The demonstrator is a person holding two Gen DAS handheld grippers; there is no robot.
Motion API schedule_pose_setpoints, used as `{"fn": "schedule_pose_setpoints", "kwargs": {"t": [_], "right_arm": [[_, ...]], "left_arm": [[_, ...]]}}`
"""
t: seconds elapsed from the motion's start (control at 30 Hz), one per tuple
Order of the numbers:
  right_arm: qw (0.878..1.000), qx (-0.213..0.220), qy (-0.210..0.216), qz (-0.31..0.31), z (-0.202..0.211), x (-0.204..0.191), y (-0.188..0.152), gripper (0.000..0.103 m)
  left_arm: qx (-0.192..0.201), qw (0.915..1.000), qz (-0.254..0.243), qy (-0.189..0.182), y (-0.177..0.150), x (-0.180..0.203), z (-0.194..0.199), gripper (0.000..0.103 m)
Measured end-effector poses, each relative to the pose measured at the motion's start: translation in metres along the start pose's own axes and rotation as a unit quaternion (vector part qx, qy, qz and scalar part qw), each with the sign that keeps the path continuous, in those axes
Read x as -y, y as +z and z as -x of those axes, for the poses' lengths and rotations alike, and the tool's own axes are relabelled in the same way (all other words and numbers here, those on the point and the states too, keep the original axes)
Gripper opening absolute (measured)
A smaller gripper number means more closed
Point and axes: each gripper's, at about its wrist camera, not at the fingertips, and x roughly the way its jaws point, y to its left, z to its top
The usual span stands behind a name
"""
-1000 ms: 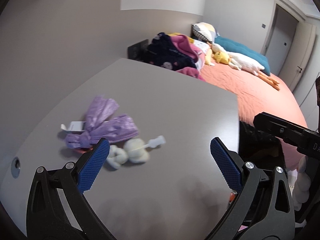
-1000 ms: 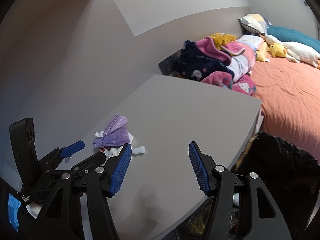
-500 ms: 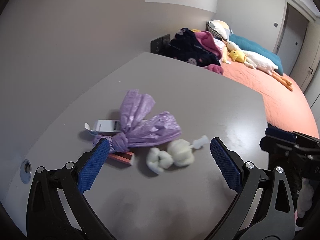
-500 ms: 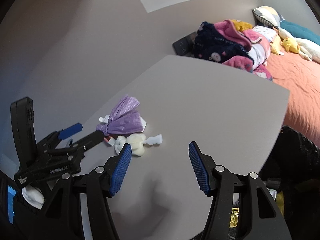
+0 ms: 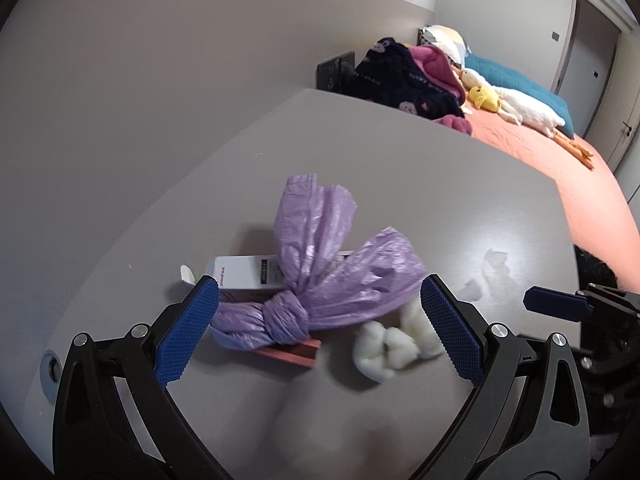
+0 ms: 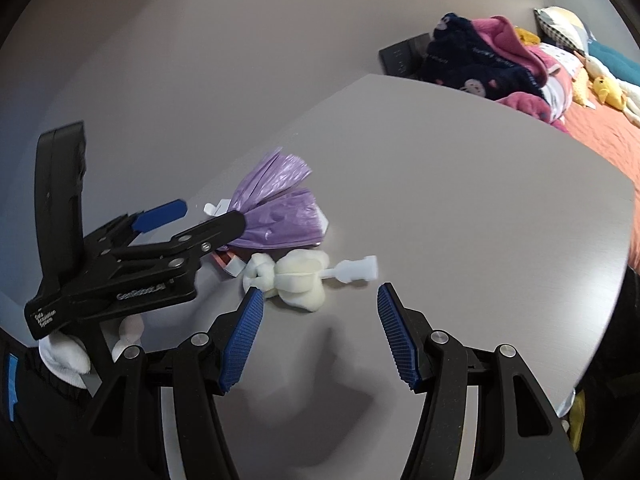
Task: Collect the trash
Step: 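Grasp the purple plastic bag with the left tool while the right tool grasps the white foam piece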
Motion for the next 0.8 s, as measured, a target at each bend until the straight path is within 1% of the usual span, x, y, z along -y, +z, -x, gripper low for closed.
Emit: {"fn": "schedule_pose_setpoints", "kwargs": {"t": [0.2, 0.3, 0.37, 0.4, 0.47, 0.5, 0.53, 0.57, 0.6, 0.63, 0.67, 0.7, 0.77, 0.8], "right_arm": [[1.000, -0.014, -0.001, 0.016, -0.025, -0.010, 0.005, 0.061], [0.999, -0.020, 0.001, 0.026, -0.035, -0.013, 0.008, 0.057], [0.999, -0.023, 0.001, 0.029, -0.041, -0.015, 0.008, 0.056], [0.999, -0.024, 0.001, 0.030, -0.043, -0.015, 0.008, 0.054], [0.999, -0.028, 0.004, 0.035, -0.049, -0.016, 0.007, 0.048], [0.999, -0.031, 0.004, 0.038, -0.052, -0.017, 0.007, 0.043], [0.999, -0.033, 0.000, 0.040, -0.055, -0.017, 0.006, 0.038], [0.999, -0.031, -0.003, 0.043, -0.056, -0.018, 0.005, 0.037], [0.998, -0.029, -0.007, 0.049, -0.056, -0.018, 0.005, 0.030], [0.998, -0.031, -0.008, 0.051, -0.057, -0.017, 0.005, 0.026], [0.998, -0.031, -0.006, 0.050, -0.057, -0.016, 0.004, 0.024], [0.998, -0.031, -0.004, 0.048, -0.056, -0.015, 0.004, 0.022], [0.998, -0.030, -0.003, 0.049, -0.055, -0.013, 0.004, 0.019], [0.998, -0.029, -0.001, 0.048, -0.054, -0.013, 0.004, 0.019]], "left_arm": [[-0.013, 0.9999, 0.006, -0.001, -0.001, -0.015, -0.017, 0.097], [-0.020, 0.9998, 0.002, -0.004, -0.002, -0.019, -0.024, 0.094], [-0.029, 0.9995, 0.000, -0.013, -0.004, -0.020, -0.029, 0.086], [-0.034, 0.9993, 0.000, -0.018, -0.005, -0.021, -0.032, 0.084], [-0.030, 0.9995, -0.004, -0.013, -0.006, -0.021, -0.032, 0.080], [-0.028, 0.9995, -0.007, -0.012, -0.007, -0.021, -0.032, 0.078], [-0.027, 0.9995, -0.009, -0.012, -0.006, -0.020, -0.032, 0.072], [-0.025, 0.9995, -0.011, -0.012, -0.006, -0.020, -0.031, 0.065], [-0.025, 0.9996, -0.013, -0.011, -0.005, -0.020, -0.031, 0.062], [-0.023, 0.9996, -0.016, -0.010, -0.004, -0.020, -0.031, 0.054], [-0.022, 0.9995, -0.018, -0.011, -0.004, -0.020, -0.030, 0.045], [-0.021, 0.9995, -0.018, -0.012, -0.003, -0.021, -0.030, 0.042], [-0.021, 0.9995, -0.014, -0.019, -0.001, -0.022, -0.030, 0.022], [-0.021, 0.9994, -0.010, -0.026, 0.000, -0.022, -0.030, 0.019]]}}
